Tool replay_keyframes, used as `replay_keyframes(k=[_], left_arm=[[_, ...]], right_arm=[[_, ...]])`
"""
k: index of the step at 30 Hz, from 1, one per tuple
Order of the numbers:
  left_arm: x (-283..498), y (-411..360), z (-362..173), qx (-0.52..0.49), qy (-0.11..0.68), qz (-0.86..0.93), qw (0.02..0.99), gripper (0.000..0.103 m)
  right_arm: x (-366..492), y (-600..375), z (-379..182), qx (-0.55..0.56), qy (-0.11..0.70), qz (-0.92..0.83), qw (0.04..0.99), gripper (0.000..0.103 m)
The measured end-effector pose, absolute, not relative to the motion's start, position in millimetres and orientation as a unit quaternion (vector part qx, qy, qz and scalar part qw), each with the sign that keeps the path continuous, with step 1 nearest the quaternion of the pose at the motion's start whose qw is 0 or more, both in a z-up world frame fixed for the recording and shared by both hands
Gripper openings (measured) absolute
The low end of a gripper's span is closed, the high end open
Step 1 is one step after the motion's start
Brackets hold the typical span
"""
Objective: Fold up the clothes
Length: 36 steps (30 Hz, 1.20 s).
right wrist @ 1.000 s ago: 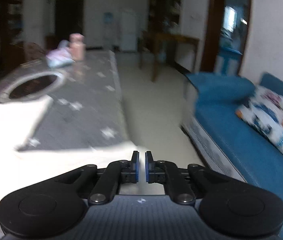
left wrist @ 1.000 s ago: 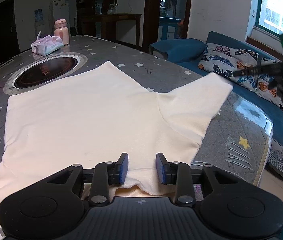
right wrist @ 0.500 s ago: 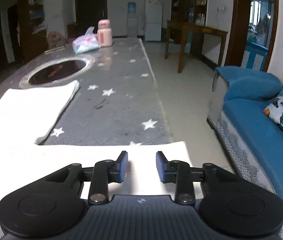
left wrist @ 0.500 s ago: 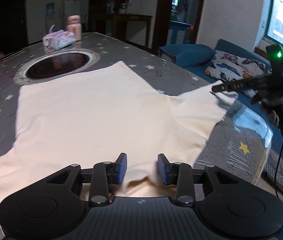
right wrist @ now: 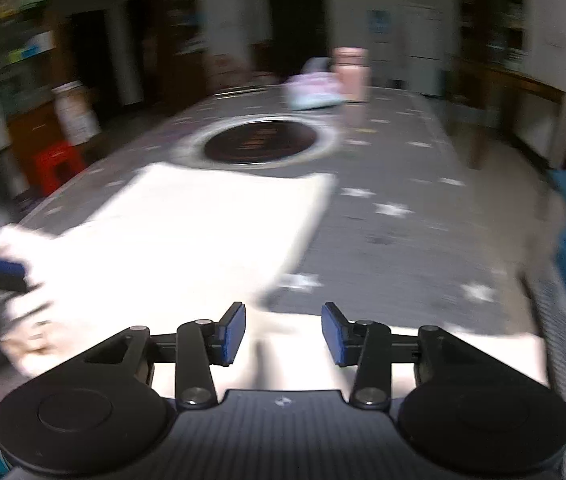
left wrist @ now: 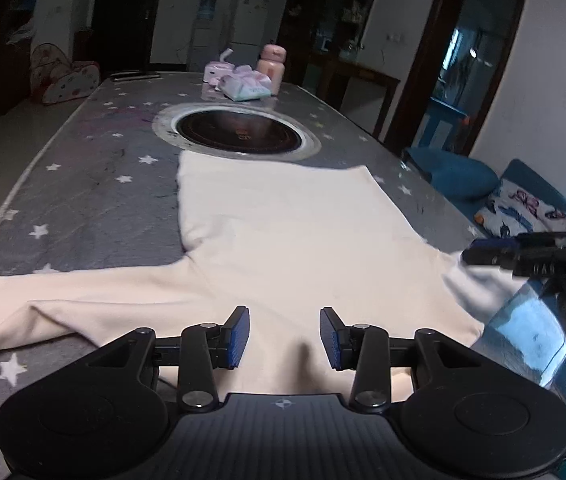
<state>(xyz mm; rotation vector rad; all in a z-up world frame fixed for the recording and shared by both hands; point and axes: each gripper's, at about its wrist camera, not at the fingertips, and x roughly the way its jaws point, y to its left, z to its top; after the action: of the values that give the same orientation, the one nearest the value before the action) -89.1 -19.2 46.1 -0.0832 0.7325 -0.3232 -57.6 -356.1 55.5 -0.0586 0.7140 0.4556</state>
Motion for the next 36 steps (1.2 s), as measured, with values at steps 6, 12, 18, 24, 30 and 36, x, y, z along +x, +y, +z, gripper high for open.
replay_keyframes(k=[6, 12, 18, 24, 30, 36], left_arm=[[-98, -22, 49, -0.034, 0.355, -0.202, 0.912, 0.042], [-114, -51, 42, 0.023, 0.357, -0.278, 0.891, 0.048], [-117, -64, 25, 0.037, 0.392, -0.310, 0.865, 0.013], [-122, -61, 24, 0.022, 0.398, -0.344, 0.850, 0.015], [-123, -40, 44, 0.008, 0.367, -0.325, 0.872, 0.027], [-93, 6, 52, -0.023, 0.340, -0.200, 0.919, 0.027]], right_arm=[[-66, -300, 57, -0.047, 0.368, 0.337, 0.865, 0.044], [-95, -267, 49, -0.107, 0.388, 0.403, 0.822, 0.044], [-114, -261, 42, -0.156, 0.393, 0.393, 0.817, 0.012], [-121, -268, 48, -0.184, 0.407, 0.419, 0.790, 0.009], [-99, -274, 70, -0.135, 0.377, 0.422, 0.814, 0.013], [-79, -251, 56, -0.108, 0.375, 0.439, 0.809, 0.013]])
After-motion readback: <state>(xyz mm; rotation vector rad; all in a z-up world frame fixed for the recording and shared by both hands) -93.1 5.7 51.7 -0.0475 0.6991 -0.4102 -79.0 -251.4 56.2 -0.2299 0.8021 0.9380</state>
